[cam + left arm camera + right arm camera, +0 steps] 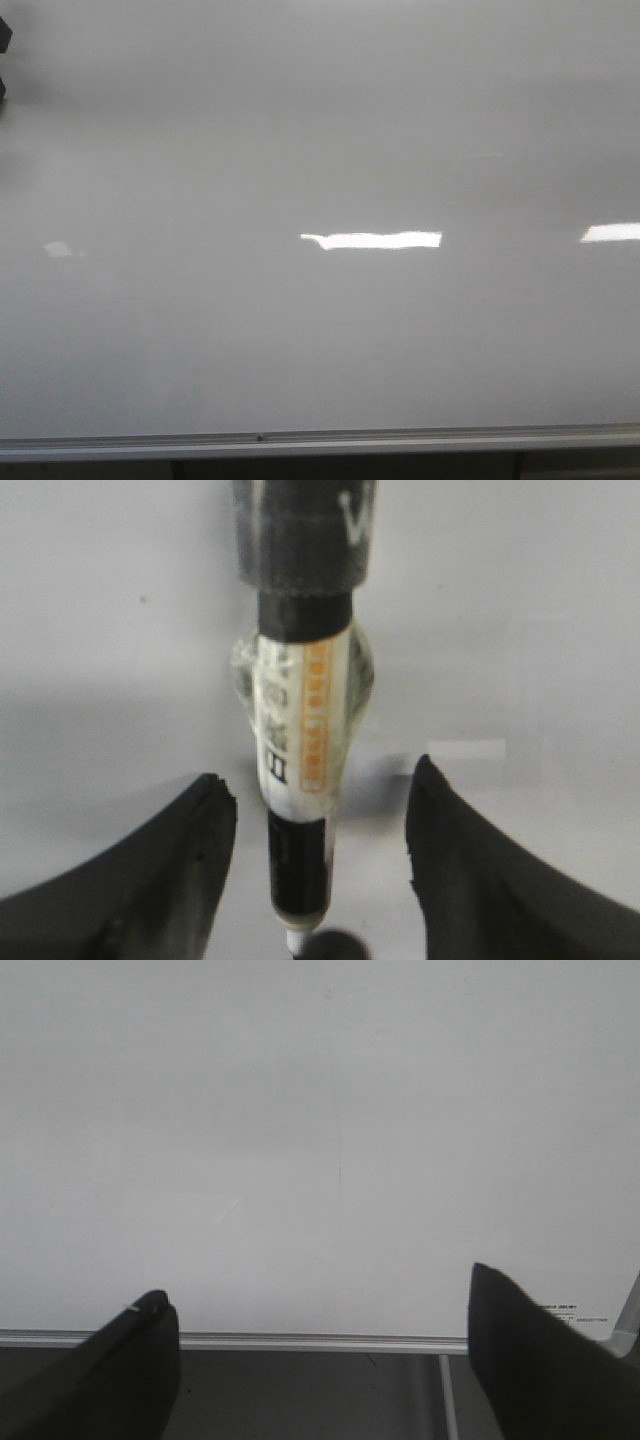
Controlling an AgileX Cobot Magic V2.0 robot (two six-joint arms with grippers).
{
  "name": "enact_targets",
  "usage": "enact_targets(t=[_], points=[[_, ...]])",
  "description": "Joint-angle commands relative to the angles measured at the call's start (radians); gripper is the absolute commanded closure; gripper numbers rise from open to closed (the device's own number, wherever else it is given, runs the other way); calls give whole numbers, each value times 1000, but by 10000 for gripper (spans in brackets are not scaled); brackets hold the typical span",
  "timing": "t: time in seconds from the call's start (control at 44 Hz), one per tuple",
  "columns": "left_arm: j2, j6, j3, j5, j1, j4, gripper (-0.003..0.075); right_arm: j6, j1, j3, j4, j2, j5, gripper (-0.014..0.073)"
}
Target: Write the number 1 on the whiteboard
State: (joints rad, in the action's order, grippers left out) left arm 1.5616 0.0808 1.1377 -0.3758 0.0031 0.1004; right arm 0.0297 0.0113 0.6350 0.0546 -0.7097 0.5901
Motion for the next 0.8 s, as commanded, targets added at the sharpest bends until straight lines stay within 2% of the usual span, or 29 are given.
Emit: enact_targets(t=[0.0,0.205,0.364,0.523,0.66,0.774], points=[[-34,-6,33,86,-5,8,484,-9,6,28,13,-2,-72,-18],[-34,-6,33,84,-5,5,608,-9,6,28,13,-2,-73,-18],[-38,-6,33,79,-5,-3,657,-9,6,28,13,-2,-79,-18],[-79,-6,33,14,-5,-25,695,-9,6,28,4,-2,-77,-18],[-152,9,56,-141,-5,-50,713,-14,-5,54,-30,-5,-26,-18],[-222,89,71,-298,-5,-32,713,-35,-38,102,-38,-26,55,-18]])
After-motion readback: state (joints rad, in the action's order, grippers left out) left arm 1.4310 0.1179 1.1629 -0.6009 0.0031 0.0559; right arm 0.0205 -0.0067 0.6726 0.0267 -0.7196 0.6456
